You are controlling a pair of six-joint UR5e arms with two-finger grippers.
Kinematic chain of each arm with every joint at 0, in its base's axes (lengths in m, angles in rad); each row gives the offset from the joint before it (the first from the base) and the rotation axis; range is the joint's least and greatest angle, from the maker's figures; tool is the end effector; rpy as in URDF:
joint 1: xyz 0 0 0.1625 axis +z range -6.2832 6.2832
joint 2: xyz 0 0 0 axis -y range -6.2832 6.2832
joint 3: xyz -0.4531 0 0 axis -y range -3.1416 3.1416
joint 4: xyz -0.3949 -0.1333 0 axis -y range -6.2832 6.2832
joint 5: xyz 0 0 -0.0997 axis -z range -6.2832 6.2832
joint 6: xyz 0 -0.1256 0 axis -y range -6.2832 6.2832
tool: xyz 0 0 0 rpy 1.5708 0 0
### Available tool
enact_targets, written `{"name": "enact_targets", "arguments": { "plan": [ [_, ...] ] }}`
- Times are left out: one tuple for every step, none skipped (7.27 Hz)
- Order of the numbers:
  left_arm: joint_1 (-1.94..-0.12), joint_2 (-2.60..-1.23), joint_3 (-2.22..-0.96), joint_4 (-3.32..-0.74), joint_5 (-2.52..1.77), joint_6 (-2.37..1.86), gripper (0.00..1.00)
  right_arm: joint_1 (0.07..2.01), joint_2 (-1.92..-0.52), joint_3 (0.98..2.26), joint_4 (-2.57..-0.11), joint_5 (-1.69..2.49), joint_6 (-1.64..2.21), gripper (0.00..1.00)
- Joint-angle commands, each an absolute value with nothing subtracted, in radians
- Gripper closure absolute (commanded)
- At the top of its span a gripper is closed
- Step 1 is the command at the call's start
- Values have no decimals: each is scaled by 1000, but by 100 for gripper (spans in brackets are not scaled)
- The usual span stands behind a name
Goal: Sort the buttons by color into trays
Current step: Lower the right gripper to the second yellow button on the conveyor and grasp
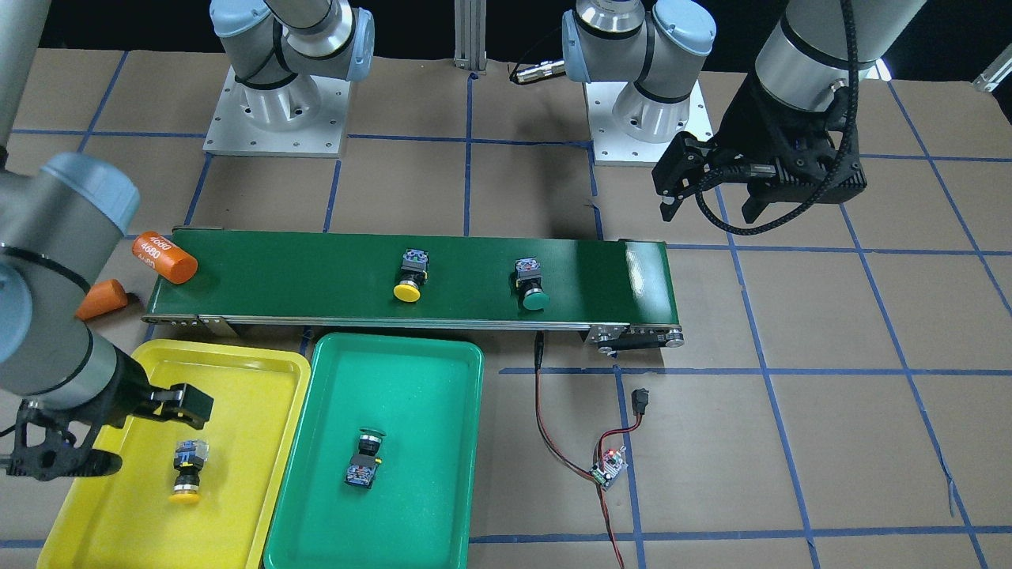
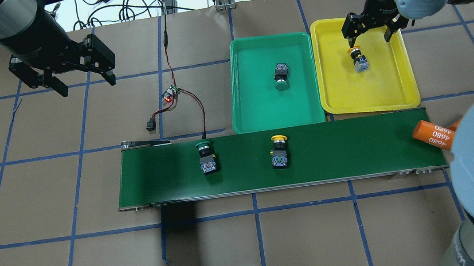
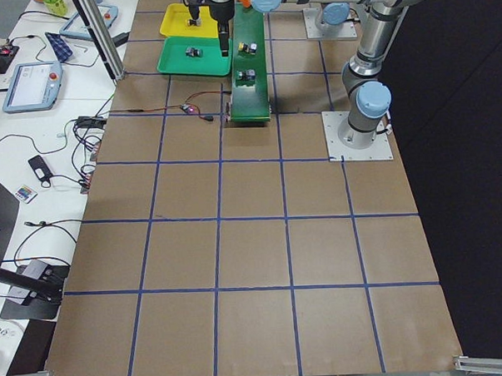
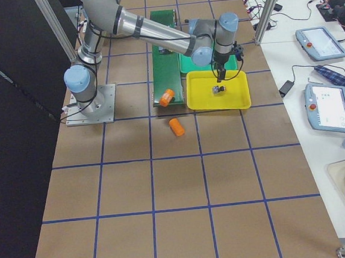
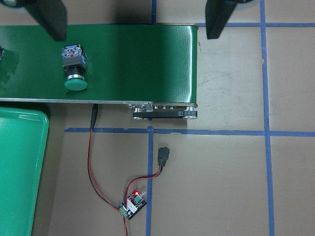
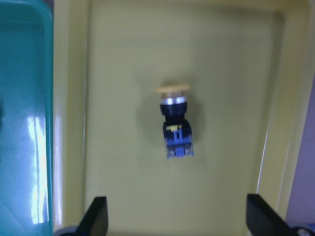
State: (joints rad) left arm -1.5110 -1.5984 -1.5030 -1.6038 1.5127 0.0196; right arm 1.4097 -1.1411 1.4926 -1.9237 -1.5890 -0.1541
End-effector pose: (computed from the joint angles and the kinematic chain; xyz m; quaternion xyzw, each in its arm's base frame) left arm -0.1100 -0.5152 0.5066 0.0200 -0.9994 0.0047 0.0289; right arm 0.0236 -0.6719 0.3130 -0.0035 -1.0000 -0.0007 0.0091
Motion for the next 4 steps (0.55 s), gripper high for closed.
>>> {"name": "enact_targets", "arguments": {
  "plan": [
    [-1511, -1598, -1505, -1603, 1513, 20, 0, 1411, -1405, 1718, -1907, -1589, -153, 0],
    [-1509, -1598, -1503, -1601, 1513, 20, 0, 1413, -1528, 1853, -1920, -1588, -152, 0],
    [-1509, -1598, -1505, -1601, 1513, 20, 0, 1413, -1579, 1958, -1943, -1582, -149, 0],
    [-1509, -1597, -1503, -1601, 1513, 20, 0, 1414, -1580, 2000, -2033, -1575, -137, 0]
  ]
}}
